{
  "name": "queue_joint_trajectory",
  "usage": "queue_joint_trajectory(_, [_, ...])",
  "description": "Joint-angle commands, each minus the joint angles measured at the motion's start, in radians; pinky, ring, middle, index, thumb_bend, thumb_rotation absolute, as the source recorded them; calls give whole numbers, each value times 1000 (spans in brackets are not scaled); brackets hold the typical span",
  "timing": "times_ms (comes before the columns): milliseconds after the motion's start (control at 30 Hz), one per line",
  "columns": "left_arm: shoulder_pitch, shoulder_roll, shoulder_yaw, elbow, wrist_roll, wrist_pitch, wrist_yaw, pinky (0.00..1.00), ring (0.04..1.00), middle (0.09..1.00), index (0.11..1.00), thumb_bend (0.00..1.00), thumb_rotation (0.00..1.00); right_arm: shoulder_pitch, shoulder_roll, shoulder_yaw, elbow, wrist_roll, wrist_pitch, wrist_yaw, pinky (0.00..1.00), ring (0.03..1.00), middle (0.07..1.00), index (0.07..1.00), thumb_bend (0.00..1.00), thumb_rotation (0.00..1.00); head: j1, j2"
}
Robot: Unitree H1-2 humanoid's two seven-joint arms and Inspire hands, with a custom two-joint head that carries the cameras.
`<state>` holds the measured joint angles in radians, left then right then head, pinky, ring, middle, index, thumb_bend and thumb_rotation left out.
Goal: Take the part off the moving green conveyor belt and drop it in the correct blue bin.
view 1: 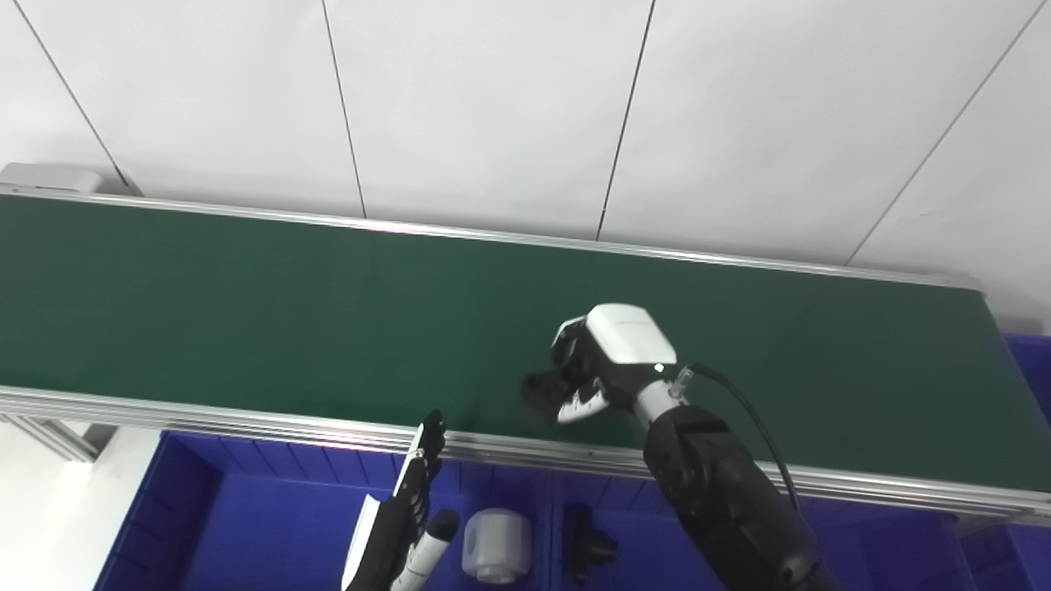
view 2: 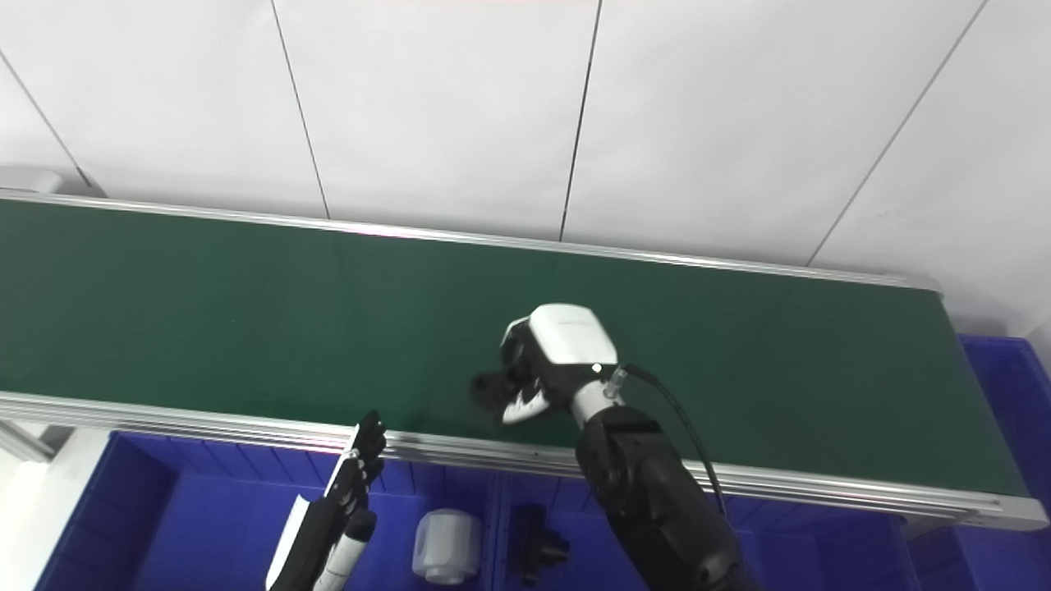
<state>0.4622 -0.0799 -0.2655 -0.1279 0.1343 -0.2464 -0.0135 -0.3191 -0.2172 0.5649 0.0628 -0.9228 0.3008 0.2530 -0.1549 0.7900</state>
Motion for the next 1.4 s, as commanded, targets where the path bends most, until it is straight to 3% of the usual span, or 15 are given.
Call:
queue_joint_trajectory(0, [-2,-2,0,-41,-3,-9,1,1000,1000,1000,1000,782,925,-17,-4,2,-107,-24,27,57,283,371,483,557,507,0,-17,4])
queue_joint_trajectory(333, [-14,44,27,-74,-38,23,-23,1000,1000,1000,1000,795,945,18,-23,-22,-409,-130,97,351,262,360,460,554,509,0,-134,38])
queue_joint_trajectory(467, [-18,66,39,-96,-77,48,-38,1000,1000,1000,1000,795,935,70,-35,-31,-496,-153,82,406,271,368,461,549,510,0,-194,61])
queue_joint_trajectory(533, [-16,79,46,-115,-88,71,-43,1000,1000,1000,1000,788,937,108,-46,-31,-539,-168,65,422,248,373,444,542,510,0,-223,74])
queue_joint_trajectory(600, [-17,91,56,-135,-102,95,-51,1000,1000,1000,1000,798,942,151,-53,-32,-578,-178,54,433,259,410,492,499,517,0,-249,84])
queue_joint_trajectory(767, [-32,120,77,-164,-133,140,-70,1000,1000,1000,1000,799,934,240,-45,-41,-641,-242,67,511,256,402,513,489,517,0,-326,117])
queue_joint_trajectory(867, [-42,135,91,-184,-147,170,-81,1000,1000,1000,1000,796,940,286,-37,-47,-658,-277,51,527,259,373,482,531,511,0,-358,133])
queue_joint_trajectory(1033, [-60,156,111,-209,-176,219,-98,1000,1000,1000,1000,790,935,373,-36,-57,-665,-325,43,547,253,403,513,491,516,0,-412,151])
queue_joint_trajectory(1133, [-66,160,122,-219,-181,242,-104,1000,1000,1000,1000,791,926,403,-39,-71,-658,-331,31,543,265,369,460,543,511,0,-422,155])
queue_joint_trajectory(1367, [-74,167,130,-227,-177,258,-116,1000,1000,1000,1000,809,954,456,-73,-121,-646,-332,-2,537,224,357,452,533,513,0,-417,161])
